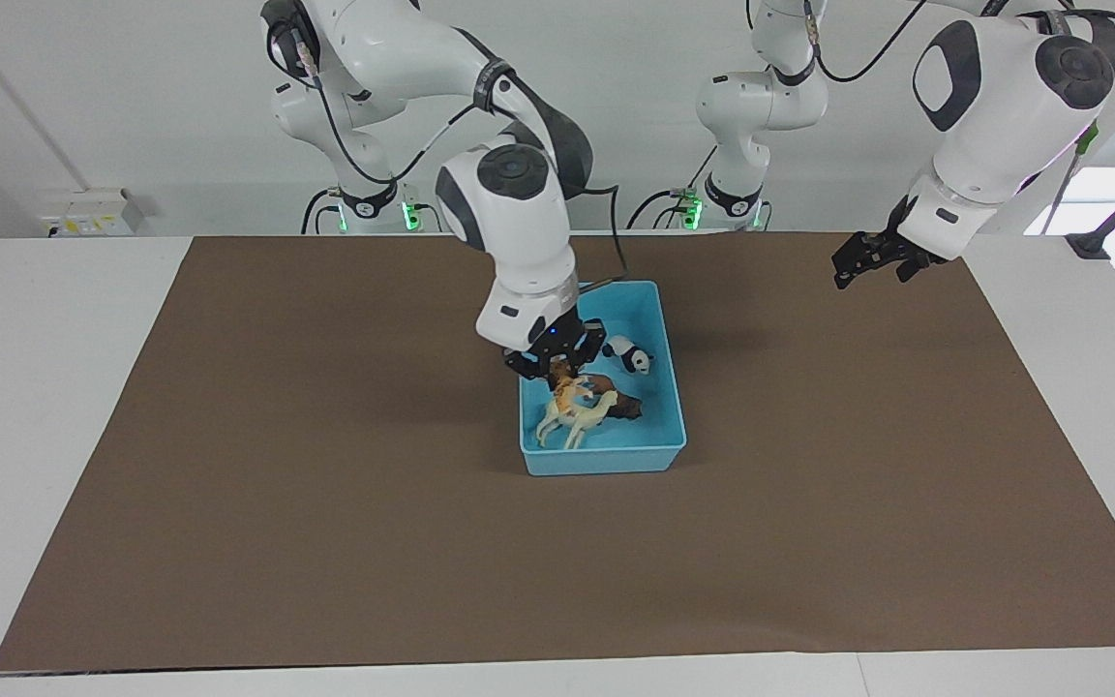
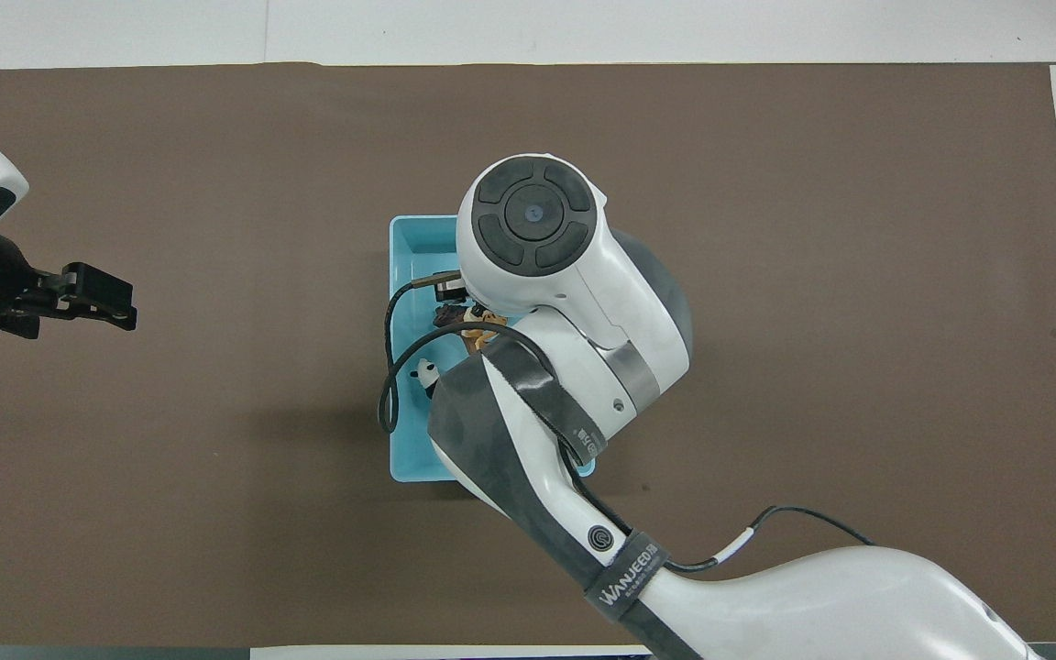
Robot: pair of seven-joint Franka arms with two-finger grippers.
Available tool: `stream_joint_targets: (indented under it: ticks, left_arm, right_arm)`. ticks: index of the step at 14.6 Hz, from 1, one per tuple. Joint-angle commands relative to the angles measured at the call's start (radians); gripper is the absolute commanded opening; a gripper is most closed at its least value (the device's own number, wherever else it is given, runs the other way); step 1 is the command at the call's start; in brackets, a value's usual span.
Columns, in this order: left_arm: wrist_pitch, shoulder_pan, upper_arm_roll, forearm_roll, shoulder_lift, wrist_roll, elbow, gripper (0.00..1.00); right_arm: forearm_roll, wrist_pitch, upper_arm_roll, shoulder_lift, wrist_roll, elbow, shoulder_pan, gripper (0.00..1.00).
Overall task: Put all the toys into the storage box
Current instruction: 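Open the right gripper to drop the tiger and withdraw it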
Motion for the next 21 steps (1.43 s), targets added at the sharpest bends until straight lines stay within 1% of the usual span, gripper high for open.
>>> stream_joint_targets:
  ticks: [1, 4, 5, 7, 9, 12, 14, 17, 19, 20, 21]
  left_arm:
    - [0.003, -0.012, 0.010, -0.004, -0.022, 0.041, -0.027, 1.00]
    - [0.011, -0.013, 0.010, -0.004, -0.021, 0.061, -0.027, 1.00]
    - [0.014, -0.013, 0.010, -0.004, -0.021, 0.061, -0.026, 1.00]
    - [0.011, -0.013, 0.013, -0.004, -0.021, 0.061, -0.026, 1.00]
    - [0.012, -0.027, 0.016, -0.004, -0.018, 0.061, -0.026, 1.00]
    - [0.011, -0.033, 0.016, -0.004, -0.021, 0.061, -0.026, 1.00]
    - [0.015, -0.033, 0.016, -0.004, -0.019, 0.062, -0.026, 1.00]
    - [0.032, -0.029, 0.017, -0.019, -0.015, 0.061, -0.023, 1.00]
    - [0.069, -0.030, 0.017, -0.024, -0.013, 0.058, -0.021, 1.00]
    - [0.078, -0.032, 0.017, -0.024, -0.013, 0.059, -0.024, 1.00]
    - [0.086, -0.030, 0.016, -0.024, -0.013, 0.062, -0.024, 1.00]
  right_arm:
    - [-0.026, -0.054, -0.002, -0.047, -0.003, -0.022, -0.028, 1.00]
    - [-0.018, -0.094, -0.004, -0.108, -0.076, -0.020, -0.132, 1.00]
    - [-0.018, -0.098, -0.004, -0.128, -0.108, -0.022, -0.175, 1.00]
    - [-0.010, -0.142, -0.002, -0.177, -0.148, -0.023, -0.264, 1.00]
    - [0.002, -0.173, -0.002, -0.225, -0.155, -0.022, -0.330, 1.00]
    - [0.028, -0.270, -0.002, -0.288, -0.187, -0.023, -0.416, 1.00]
    - [0.023, -0.337, -0.005, -0.313, -0.317, -0.027, -0.467, 1.00]
    - [0.022, -0.352, -0.005, -0.314, -0.562, -0.037, -0.580, 1.00]
    - [0.022, -0.428, -0.005, -0.329, -0.598, -0.051, -0.613, 1.00]
    - [0.023, -0.444, -0.005, -0.345, -0.596, -0.074, -0.622, 1.00]
    - [0.022, -0.444, -0.005, -0.377, -0.596, -0.118, -0.630, 1.00]
